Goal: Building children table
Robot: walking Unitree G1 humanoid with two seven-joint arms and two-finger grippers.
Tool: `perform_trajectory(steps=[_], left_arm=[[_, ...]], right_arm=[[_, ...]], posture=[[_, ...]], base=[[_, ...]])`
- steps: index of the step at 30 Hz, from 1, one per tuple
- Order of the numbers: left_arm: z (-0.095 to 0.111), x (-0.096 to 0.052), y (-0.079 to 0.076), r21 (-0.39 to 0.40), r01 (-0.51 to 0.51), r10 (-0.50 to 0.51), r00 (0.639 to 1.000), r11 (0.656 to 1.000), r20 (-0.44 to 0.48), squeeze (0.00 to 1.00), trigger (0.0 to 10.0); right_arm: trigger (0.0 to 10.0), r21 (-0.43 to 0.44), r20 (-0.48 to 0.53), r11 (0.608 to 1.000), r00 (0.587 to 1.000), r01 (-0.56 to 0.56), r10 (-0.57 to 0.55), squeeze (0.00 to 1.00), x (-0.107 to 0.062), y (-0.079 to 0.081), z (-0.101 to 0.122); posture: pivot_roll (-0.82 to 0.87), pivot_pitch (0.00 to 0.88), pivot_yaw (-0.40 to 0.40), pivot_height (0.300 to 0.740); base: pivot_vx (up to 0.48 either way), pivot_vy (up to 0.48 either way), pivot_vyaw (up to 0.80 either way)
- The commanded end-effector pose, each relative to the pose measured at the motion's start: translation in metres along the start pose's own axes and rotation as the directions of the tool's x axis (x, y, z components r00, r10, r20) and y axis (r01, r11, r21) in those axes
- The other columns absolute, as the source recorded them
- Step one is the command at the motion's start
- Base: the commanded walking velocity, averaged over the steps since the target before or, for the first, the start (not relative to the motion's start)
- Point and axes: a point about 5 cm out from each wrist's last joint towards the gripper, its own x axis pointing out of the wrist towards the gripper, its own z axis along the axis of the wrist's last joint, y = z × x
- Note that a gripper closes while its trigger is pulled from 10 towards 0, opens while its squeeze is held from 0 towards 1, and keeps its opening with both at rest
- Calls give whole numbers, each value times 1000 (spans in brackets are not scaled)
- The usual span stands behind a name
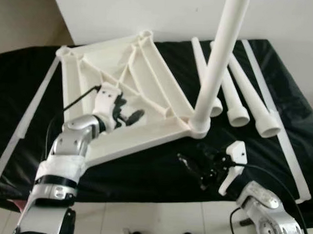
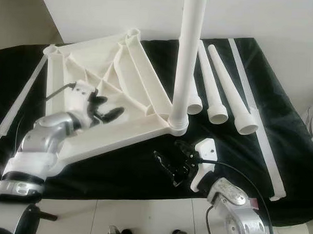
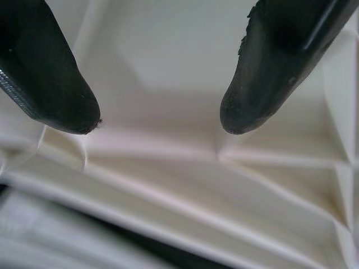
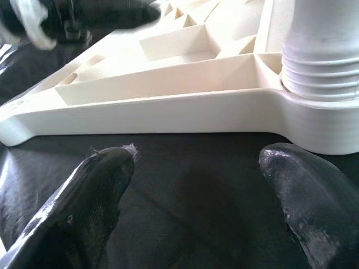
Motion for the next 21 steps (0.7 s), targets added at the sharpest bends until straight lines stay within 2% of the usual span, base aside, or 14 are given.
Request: perform_trajectory(steps=[1, 2, 3, 4, 5, 6, 7, 9, 10, 12, 20, 21], left_arm=[[7, -2, 19, -233, -106, 121, 991, 967, 50, 0, 10000], [7, -2, 19, -233, -106, 121, 991, 967, 50, 0, 10000], [8, -1, 29, -443, -150, 207, 975, 884, 82, 0, 1373], [7, -2, 31, -502, -153, 228, 969, 851, 91, 0, 1373], [8, -2, 31, -568, -137, 238, 965, 812, 106, 0, 0], [8, -2, 31, -607, -125, 242, 964, 785, 115, 0, 0], [8, -2, 31, -607, -125, 242, 964, 785, 115, 0, 0], [8, -1, 31, -648, -113, 251, 960, 754, 125, 0, 0], [8, -1, 31, -648, -113, 251, 960, 754, 125, 0, 0], [4, 1, 29, -694, -103, 263, 956, 712, 129, 0, 0], [2, 3, 24, -681, -92, 237, 964, 727, 123, 0, 0], [3, 4, 20, -574, -121, 221, 969, 810, 107, 0, 10000]], right_arm=[[10000, 7, -9, 1000, 1000, 4, -4, 0, -1, 1, -4], [10000, 7, -9, 1000, 1000, 4, -4, 0, -1, 1, -4], [10000, 8, -11, 1000, 1000, 3, -3, 0, -2, 2, -5], [10000, 7, -12, 1000, 1000, 3, -3, 0, -2, 2, -5], [10000, 6, -11, 1000, 1000, 4, -4, 0, -2, 2, -5], [10000, 6, -11, 1000, 1000, 4, -4, 0, -2, 1, -5], [10000, 6, -11, 1000, 1000, 4, -4, 0, -2, 1, -5], [10000, 6, -10, 1000, 1000, 5, -5, 0, -2, 2, -5], [10000, 6, -10, 1000, 1000, 5, -5, 0, -2, 2, -5], [10000, 5, -9, 1000, 1000, 5, -5, 0, -2, 2, -5], [10000, 6, -9, 1000, 1000, 4, -4, 0, -1, 1, -5], [10000, 6, -9, 1000, 1000, 2, -2, 0, -1, 1, -5]], posture=[[-148, 156, 93, 740], [-148, 156, 93, 740], [-148, 157, 92, 740], [-148, 157, 92, 740], [-153, 156, 92, 740], [-153, 156, 92, 740], [-153, 156, 92, 740], [-153, 155, 92, 740], [-153, 155, 92, 740], [-154, 152, 90, 740], [-153, 149, 87, 740], [-150, 148, 84, 740]], base=[[0, 0, 0], [0, 0, 0], [0, 0, 0], [0, 0, 0], [0, 0, 0], [0, 0, 0], [0, 0, 0], [0, 0, 0], [0, 0, 0], [0, 0, 0], [0, 0, 0], [0, 0, 0]])
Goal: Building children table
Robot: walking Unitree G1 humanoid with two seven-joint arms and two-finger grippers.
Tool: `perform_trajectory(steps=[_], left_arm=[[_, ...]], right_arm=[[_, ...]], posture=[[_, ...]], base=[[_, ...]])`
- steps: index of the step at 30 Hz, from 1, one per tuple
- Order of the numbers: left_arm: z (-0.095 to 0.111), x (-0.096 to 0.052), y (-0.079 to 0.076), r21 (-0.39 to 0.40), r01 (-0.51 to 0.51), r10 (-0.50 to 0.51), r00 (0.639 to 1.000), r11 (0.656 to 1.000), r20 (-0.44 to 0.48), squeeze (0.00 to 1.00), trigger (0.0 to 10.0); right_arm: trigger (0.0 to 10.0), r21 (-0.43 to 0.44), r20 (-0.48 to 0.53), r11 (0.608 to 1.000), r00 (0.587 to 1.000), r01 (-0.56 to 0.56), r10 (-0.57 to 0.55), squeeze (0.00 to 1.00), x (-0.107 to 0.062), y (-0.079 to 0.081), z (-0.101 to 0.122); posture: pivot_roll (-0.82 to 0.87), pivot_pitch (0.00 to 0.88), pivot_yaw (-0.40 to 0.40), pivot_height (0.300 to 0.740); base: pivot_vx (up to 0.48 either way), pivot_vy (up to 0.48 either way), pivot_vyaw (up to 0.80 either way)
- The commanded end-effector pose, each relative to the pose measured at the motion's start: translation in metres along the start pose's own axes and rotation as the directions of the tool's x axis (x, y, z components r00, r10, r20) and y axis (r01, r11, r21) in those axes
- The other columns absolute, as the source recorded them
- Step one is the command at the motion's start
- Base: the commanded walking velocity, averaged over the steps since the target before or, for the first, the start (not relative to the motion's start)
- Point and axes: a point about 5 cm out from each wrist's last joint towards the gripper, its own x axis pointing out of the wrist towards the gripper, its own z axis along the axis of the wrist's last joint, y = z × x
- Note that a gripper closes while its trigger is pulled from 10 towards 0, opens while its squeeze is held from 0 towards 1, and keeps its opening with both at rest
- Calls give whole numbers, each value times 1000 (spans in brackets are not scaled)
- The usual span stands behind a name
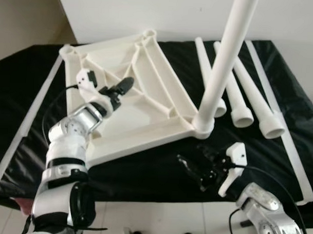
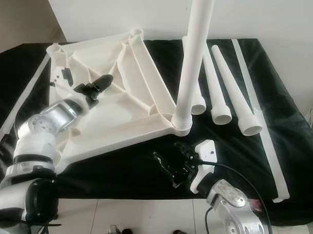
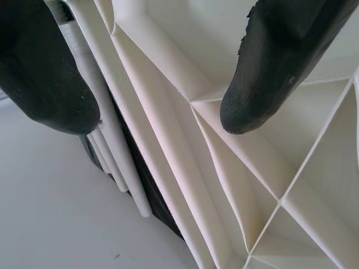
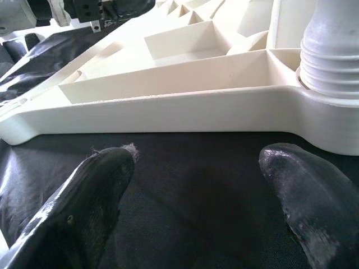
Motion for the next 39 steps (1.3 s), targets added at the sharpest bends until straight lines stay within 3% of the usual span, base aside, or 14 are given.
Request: perform_trajectory(steps=[1, 2, 3, 7, 10, 13, 14, 15, 16, 22, 23, 25, 34, 39], left_arm=[[-6, -3, 0, 145, 16, -11, 999, 989, -36, 0, 10000], [-7, -3, -2, 202, 19, -11, 999, 979, -39, 1000, 10000], [-7, -3, -2, 202, 19, -11, 999, 979, -39, 1000, 10000], [-8, -5, -3, 374, 35, -22, 999, 927, -38, 1000, 10000], [-10, -6, -4, 401, 43, -26, 999, 915, -47, 1000, 10000], [-17, -8, -12, 563, 144, -91, 989, 814, -121, 1000, 10000], [-21, -10, -16, 605, 193, -123, 980, 773, -157, 0, 10000], [-21, -10, -16, 605, 193, -123, 980, 773, -157, 0, 10000], [-27, -13, -21, 651, 254, -156, 966, 715, -206, 0, 0], [-42, -16, -23, 703, 355, -175, 932, 616, -316, 0, 0], [-43, -17, -23, 698, 365, -178, 928, 616, -328, 0, 9176], [-46, -17, -23, 693, 392, -182, 915, 606, -359, 0, 10000], [-61, -20, -9, 698, 454, -100, 869, 554, -485, 0, 10000], [-60, -16, 7, 684, 364, 28, 871, 632, -490, 0, 10000]], right_arm=[[10000, 2, -13, 1000, 1000, 0, 0, 0, 0, 0, -4], [10000, 2, -13, 1000, 1000, 0, 0, 0, 0, 0, -4], [10000, 2, -13, 1000, 1000, 0, 0, 0, 0, 0, -4], [10000, 3, -10, 1000, 1000, 4, -4, 0, 0, -1, -4], [10000, 4, -9, 1000, 1000, 6, -6, 0, 0, -1, -4], [10000, 5, -12, 1000, 1000, 11, -11, 0, -1, -1, -5], [10000, 5, -13, 1000, 1000, 12, -12, 0, -2, -2, -6], [10000, 5, -13, 1000, 1000, 12, -12, 0, -2, -2, -6], [10000, 4, -14, 1000, 1000, 15, -15, 0, -2, -2, -6], [10000, 4, -14, 1000, 1000, 17, -17, 0, -2, -2, -6], [10000, 4, -14, 1000, 1000, 17, -17, 0, -2, -2, -6], [10000, 4, -14, 1000, 1000, 18, -18, 0, -2, -2, -6], [10000, 3, -13, 1000, 1000, 29, -29, 0, -3, -2, -7], [10000, 1, -12, 999, 999, 36, -36, 0, -4, -3, -7]], posture=[[-149, 148, 83, 740], [-150, 147, 83, 740], [-150, 147, 83, 740], [-152, 147, 85, 740], [-152, 147, 86, 740], [-152, 149, 87, 740], [-151, 150, 88, 740], [-151, 150, 88, 740], [-151, 152, 89, 740], [-148, 154, 89, 740], [-148, 154, 89, 740], [-150, 156, 91, 740], [-158, 156, 99, 740], [-161, 157, 102, 740]], base=[[0, 0, 0], [0, 0, 0], [0, 0, 0], [0, 0, 0], [0, 0, 0], [0, 0, 0], [0, 0, 0], [0, 0, 0], [0, 0, 0], [0, 0, 0], [0, 0, 0], [0, 0, 0], [0, 0, 0], [0, 0, 0]])
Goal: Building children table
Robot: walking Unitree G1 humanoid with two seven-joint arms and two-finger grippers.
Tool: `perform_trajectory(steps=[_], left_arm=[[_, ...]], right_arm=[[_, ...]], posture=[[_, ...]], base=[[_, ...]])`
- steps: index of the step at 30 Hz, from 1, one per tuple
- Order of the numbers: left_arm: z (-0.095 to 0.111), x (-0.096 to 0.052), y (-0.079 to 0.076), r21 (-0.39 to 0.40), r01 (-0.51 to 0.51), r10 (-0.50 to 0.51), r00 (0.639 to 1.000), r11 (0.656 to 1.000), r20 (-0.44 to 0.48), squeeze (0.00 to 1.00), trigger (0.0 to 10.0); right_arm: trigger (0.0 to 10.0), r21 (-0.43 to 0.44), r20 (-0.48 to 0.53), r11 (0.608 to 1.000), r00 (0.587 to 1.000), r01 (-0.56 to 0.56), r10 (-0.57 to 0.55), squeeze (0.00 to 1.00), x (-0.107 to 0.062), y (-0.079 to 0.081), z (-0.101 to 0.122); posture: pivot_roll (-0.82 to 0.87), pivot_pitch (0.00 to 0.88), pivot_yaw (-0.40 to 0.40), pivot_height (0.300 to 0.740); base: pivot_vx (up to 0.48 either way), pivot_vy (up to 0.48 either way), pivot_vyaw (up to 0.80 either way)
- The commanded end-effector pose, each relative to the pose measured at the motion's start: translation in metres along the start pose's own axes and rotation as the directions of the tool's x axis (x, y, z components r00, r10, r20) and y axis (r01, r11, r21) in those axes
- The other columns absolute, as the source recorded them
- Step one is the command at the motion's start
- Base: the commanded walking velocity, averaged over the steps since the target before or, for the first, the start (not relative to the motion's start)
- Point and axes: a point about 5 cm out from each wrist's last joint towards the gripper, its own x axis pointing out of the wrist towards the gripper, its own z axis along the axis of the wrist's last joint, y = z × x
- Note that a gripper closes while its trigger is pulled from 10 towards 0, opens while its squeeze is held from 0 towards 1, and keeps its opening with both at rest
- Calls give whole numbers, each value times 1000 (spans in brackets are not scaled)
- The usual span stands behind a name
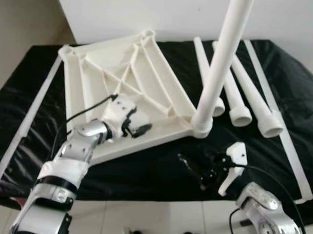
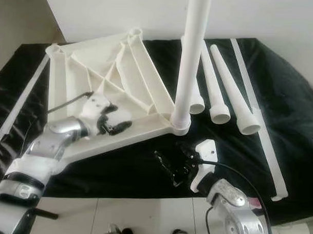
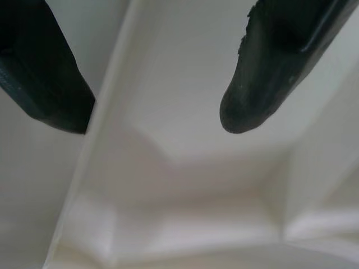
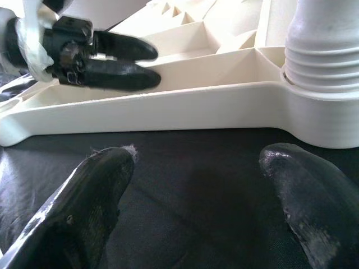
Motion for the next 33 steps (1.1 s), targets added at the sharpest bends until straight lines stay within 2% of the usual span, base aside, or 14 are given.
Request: perform_trajectory(steps=[1, 5, 7, 8, 10, 12, 15, 18, 20, 21, 22, 26, 28, 33], left_arm=[[-7, -1, 4, -35, -29, 28, 999, 999, -42, 0, 10000], [-14, -1, 14, -98, -145, 133, 985, 985, -114, 0, 10000], [-19, -2, 22, -141, -237, 215, 965, 961, -152, 0, 10000], [-19, -2, 22, -141, -237, 215, 965, 961, -152, 0, 10000], [-21, -4, 30, -170, -341, 312, 934, 925, -174, 0, 10000], [-22, -5, 34, -180, -382, 351, 919, 907, -181, 0, 10000], [-20, -11, 44, -131, -495, 466, 862, 859, -200, 0, 10000], [-16, -12, 46, -99, -526, 501, 842, 844, -200, 0, 10000], [-15, -12, 45, -92, -527, 502, 841, 845, -200, 0, 10000], [-8, -9, 42, -106, -497, 474, 861, 861, -186, 0, 10000], [-8, -9, 42, -106, -497, 474, 861, 861, -186, 0, 10000], [3, -7, 39, -63, -464, 447, 876, 884, -182, 0, 10000], [8, -3, 33, -93, -380, 361, 917, 920, -172, 0, 10000], [15, 0, 29, -91, -310, 294, 943, 946, -153, 0, 10000]], right_arm=[[10000, -2, -14, 1000, 1000, 16, -16, 0, -3, -1, -4], [10000, -2, -15, 1000, 1000, 20, -20, 0, -3, -1, -4], [10000, -3, -15, 1000, 1000, 20, -20, 0, -3, -1, -4], [10000, -3, -15, 1000, 1000, 20, -20, 0, -3, -1, -4], [10000, -4, -14, 1000, 1000, 21, -21, 0, -3, -1, -4], [10000, -4, -14, 1000, 1000, 22, -22, 0, -3, -1, -4], [10000, -6, -13, 1000, 1000, 25, -25, 0, -3, -1, -4], [10000, -5, -14, 1000, 1000, 25, -25, 0, -3, -1, -4], [10000, -6, -14, 1000, 1000, 25, -25, 0, -3, -1, -4], [10000, -7, -15, 1000, 1000, 25, -25, 0, -3, -1, -4], [10000, -7, -15, 1000, 1000, 25, -25, 0, -3, -1, -4], [10000, -8, -18, 1000, 1000, 22, -22, 0, -2, -1, -4], [10000, -8, -20, 1000, 1000, 20, -20, 0, -2, -1, -4], [10000, -8, -22, 1000, 999, 23, -23, 0, -3, -1, -4]], posture=[[-161, 157, 102, 740], [-159, 160, 103, 740], [-158, 160, 103, 740], [-158, 160, 103, 740], [-159, 160, 104, 740], [-160, 160, 104, 740], [-159, 160, 102, 740], [-159, 161, 101, 740], [-159, 161, 101, 740], [-157, 163, 99, 740], [-157, 163, 99, 740], [-155, 165, 98, 740], [-157, 169, 99, 740], [-157, 170, 100, 740]], base=[[0, 0, 0], [0, 0, 0], [0, 0, 0], [0, 0, 0], [0, 0, 0], [0, 0, 0], [0, 0, 0], [0, 0, 0], [0, 0, 0], [0, 0, 0], [0, 0, 0], [0, 0, 0], [0, 0, 0], [0, 0, 0]])
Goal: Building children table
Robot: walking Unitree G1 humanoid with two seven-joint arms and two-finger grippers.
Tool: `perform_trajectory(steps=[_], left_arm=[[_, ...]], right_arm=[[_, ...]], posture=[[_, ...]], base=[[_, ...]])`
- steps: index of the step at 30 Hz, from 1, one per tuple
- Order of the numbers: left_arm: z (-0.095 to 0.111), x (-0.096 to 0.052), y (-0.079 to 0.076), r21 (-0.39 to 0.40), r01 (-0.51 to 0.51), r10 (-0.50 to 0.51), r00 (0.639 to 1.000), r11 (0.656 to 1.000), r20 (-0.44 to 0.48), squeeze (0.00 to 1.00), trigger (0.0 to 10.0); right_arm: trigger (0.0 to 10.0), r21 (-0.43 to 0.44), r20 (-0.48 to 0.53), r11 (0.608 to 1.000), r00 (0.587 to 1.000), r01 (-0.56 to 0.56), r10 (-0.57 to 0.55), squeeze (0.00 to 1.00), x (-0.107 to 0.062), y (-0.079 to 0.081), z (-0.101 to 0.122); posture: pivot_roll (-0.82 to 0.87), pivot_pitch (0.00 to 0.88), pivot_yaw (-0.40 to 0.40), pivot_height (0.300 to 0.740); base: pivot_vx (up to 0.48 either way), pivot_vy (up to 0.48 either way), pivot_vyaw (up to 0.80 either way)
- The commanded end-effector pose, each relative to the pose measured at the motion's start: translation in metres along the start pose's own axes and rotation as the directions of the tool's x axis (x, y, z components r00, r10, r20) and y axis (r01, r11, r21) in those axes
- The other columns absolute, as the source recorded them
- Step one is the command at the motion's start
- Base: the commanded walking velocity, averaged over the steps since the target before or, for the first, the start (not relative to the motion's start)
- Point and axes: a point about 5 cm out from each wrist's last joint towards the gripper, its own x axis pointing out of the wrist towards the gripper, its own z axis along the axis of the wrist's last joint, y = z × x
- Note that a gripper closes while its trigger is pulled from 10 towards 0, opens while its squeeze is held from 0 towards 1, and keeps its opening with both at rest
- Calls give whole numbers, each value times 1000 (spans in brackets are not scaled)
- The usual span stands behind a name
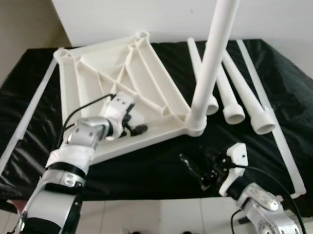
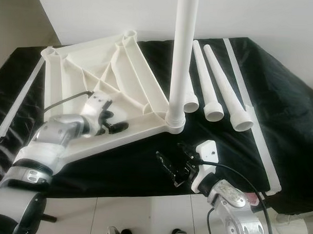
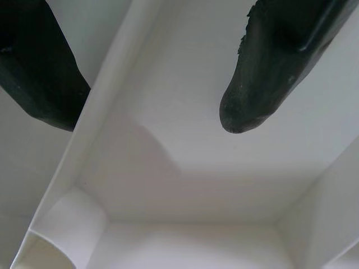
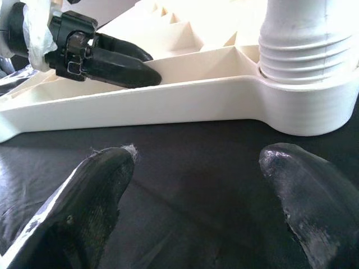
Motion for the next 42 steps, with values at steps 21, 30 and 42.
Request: perform_trajectory(steps=[21, 30, 42], left_arm=[[14, -12, 25, 64, -318, 317, 948, 946, 16, 0, 10000], [12, -25, 41, -3, -456, 456, 890, 890, 24, 0, 10000], [19, -54, 73, -140, -706, 718, 692, 695, 72, 0, 10000]], right_arm=[[10000, 15, 4, 1000, 1000, 22, -22, 0, -4, -1, 0], [10000, 19, 6, 999, 999, 38, -38, 0, -6, -1, 0], [10000, 28, 6, 999, 999, 44, -44, 0, -6, 1, -2]], posture=[[-174, 192, 103, 740], [-179, 199, 109, 740], [-173, 194, 110, 740]], base=[[0, 0, 0], [0, 0, 0], [0, 0, 0]])
